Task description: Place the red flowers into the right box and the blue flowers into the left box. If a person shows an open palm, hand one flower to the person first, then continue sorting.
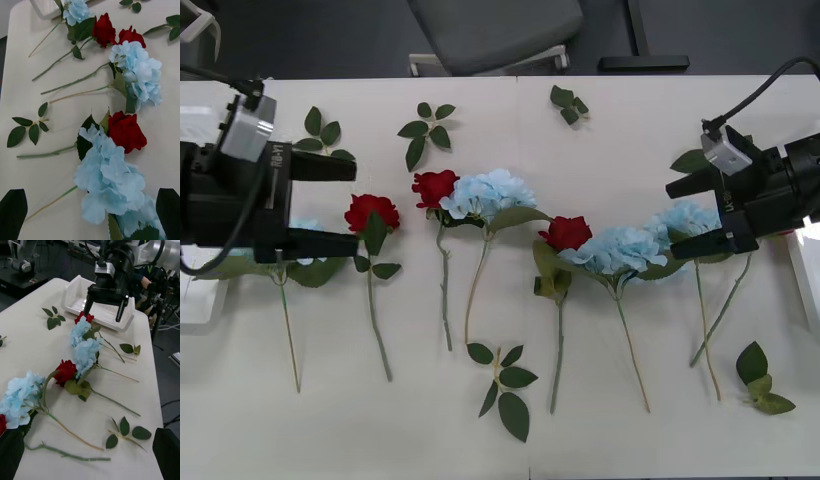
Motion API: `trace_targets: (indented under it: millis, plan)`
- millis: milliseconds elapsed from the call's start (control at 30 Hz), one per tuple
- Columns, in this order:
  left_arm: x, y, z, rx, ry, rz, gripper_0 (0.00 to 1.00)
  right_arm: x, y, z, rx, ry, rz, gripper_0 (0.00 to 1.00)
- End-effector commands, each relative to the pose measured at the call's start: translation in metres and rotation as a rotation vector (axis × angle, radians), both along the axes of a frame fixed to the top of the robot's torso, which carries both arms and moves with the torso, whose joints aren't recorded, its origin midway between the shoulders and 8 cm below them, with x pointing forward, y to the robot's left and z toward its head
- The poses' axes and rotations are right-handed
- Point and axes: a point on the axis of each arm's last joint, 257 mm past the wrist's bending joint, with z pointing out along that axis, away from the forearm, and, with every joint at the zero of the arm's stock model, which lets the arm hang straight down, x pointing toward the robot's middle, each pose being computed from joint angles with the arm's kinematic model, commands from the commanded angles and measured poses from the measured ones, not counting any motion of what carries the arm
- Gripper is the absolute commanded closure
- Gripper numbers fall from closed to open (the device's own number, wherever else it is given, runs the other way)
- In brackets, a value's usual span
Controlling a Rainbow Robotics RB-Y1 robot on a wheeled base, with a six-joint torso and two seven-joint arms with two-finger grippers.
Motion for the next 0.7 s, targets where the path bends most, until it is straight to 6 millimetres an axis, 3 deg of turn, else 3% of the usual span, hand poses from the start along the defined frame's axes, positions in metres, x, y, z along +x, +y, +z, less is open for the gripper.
trace_targets:
  millis: [33, 100, 200, 300, 400, 700]
  plan:
    - [-0.013, 0.05, 0.017, 0.053, 0.177, 0.144, 0.0, 0.004, -0.02, -0.007, -0.074, 0.069, -0.09, 0.0]
    - [-0.008, 0.085, 0.008, 0.103, 0.251, 0.277, 0.0, 0.002, -0.04, -0.019, -0.114, 0.237, -0.265, 0.0]
    - [-0.005, 0.111, -0.004, 0.133, 0.341, 0.409, 0.0, -0.002, -0.063, -0.034, -0.16, 0.431, -0.495, 0.0]
    - [-0.011, 0.122, -0.023, 0.176, 0.447, 0.511, 0.0, 0.0, -0.091, -0.046, -0.205, 0.547, -0.725, 0.0]
    - [-0.015, 0.131, -0.043, 0.203, 0.506, 0.604, 0.0, 0.01, -0.113, -0.05, -0.233, 0.547, -0.852, 0.0]
    - [-0.027, 0.166, -0.113, 0.198, 0.692, 0.899, 0.0, 0.031, -0.156, -0.073, -0.225, 0.579, -1.136, 0.0]
